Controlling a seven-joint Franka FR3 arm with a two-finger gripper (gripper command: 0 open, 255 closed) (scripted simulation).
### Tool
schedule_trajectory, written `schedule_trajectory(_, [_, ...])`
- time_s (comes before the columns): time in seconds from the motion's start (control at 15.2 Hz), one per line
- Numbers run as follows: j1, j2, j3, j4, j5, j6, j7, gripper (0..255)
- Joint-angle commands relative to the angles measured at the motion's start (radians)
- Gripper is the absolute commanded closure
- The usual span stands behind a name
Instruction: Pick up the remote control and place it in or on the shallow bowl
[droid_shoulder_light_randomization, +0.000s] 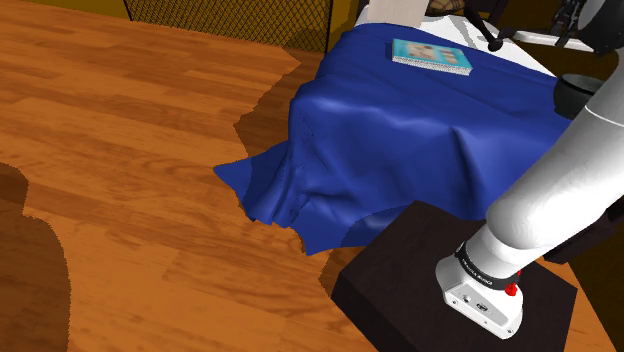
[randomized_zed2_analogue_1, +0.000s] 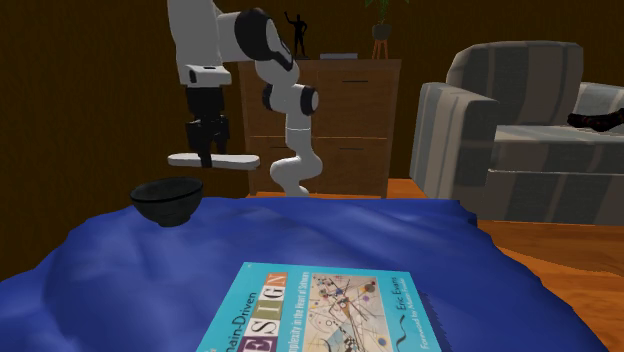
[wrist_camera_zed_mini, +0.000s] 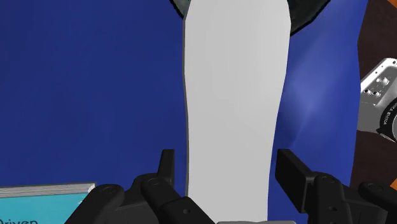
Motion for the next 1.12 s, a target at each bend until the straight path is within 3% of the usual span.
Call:
schedule_trajectory(0.0, [-0.032,0.005,-0.022,0.002,0.004,-0.001,-0.054,255])
schedule_trajectory(0.33, [-0.131,0.050,-0.077,0.036,0.042,-0.014,-0.199,255])
schedule_trajectory(0.66, [-0.285,0.147,-0.119,0.115,0.127,-0.045,-0.366,255])
schedule_trajectory(1.06, [-0.220,0.079,-0.118,-0.031,0.066,0.063,-0.334,255])
